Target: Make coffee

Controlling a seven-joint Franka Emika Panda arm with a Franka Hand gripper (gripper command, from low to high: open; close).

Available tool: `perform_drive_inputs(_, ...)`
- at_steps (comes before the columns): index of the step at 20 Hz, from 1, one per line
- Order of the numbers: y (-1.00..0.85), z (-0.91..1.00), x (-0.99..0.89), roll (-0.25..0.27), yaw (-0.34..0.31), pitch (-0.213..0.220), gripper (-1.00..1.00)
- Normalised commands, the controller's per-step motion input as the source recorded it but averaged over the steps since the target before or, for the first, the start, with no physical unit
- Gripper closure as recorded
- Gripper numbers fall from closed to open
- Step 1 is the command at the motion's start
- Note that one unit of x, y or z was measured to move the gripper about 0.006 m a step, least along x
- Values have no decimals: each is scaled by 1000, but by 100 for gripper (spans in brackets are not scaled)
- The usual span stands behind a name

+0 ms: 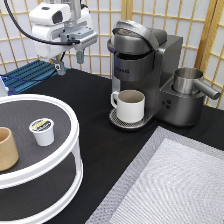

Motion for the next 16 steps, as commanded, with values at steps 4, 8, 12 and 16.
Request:
perform_drive_inputs(4,-106,462,271,85,0,31,-100)
perform_drive_inputs(8,-184,841,711,173,0,95,-100)
perform_drive_inputs(12,-120,879,897,152,2,117,-100)
perform_drive_inputs(16,-62,881,945,115,0,121,-100)
